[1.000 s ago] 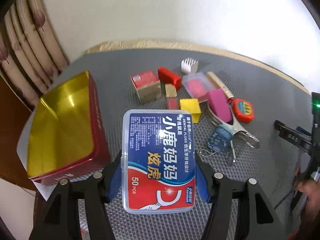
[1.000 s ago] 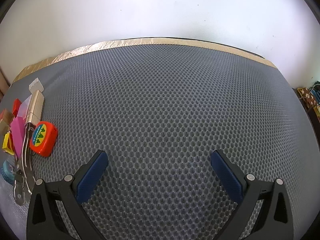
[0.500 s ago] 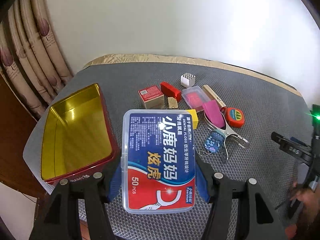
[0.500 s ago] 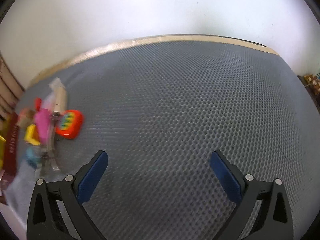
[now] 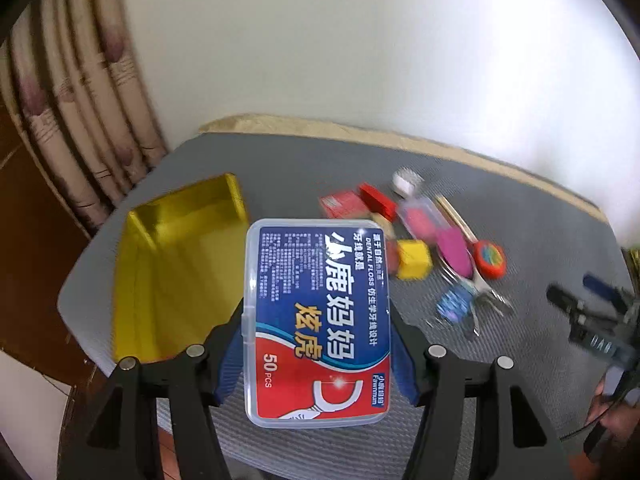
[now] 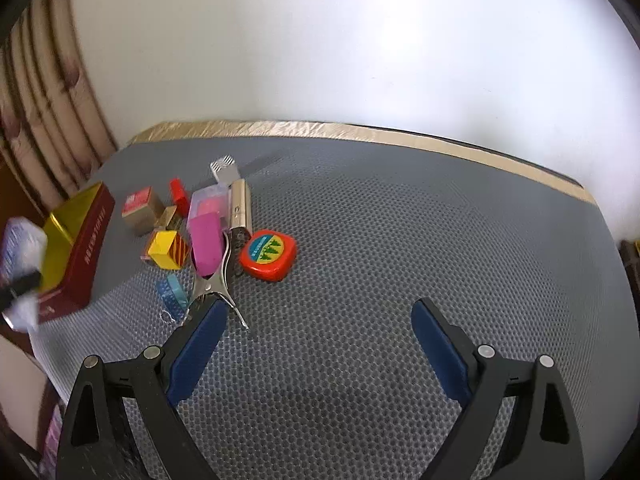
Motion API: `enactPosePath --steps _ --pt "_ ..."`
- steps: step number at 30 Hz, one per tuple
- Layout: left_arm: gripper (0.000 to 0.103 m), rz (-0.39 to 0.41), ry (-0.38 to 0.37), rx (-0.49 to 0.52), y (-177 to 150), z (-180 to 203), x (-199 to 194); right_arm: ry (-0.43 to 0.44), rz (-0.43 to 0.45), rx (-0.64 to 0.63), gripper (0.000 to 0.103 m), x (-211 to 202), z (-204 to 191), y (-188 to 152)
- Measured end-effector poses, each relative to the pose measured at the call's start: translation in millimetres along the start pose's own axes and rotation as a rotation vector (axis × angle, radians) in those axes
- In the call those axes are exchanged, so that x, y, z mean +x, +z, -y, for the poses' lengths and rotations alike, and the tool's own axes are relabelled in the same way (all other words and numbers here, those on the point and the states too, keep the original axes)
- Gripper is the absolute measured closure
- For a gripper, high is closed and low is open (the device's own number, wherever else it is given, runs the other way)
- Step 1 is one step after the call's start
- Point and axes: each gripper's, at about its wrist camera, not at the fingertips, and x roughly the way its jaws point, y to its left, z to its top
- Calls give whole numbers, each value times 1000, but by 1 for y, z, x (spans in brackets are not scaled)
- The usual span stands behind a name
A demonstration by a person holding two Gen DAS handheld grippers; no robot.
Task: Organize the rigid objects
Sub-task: 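Grasp the blue-and-white dental floss box with the left tool, carry to tin, then release the floss box into the gold tin with left tool while right tool grasps orange tape measure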
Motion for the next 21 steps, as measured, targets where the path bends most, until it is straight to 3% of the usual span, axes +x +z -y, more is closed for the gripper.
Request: enactPosePath --steps 3,9,15,21 --pt "40 14 42 -54 17 -33 -1 1 -10 -24 24 5 -2 3" --pt "40 -17 193 -157 44 -104 34 23 -45 -39 24 28 -13 22" --pt "40 -147 195 -215 51 -140 84 -4 -105 -59 25 58 -30 32" --pt "40 -230 205 -191 50 -145 111 -12 -159 -25 25 84 -32 38"
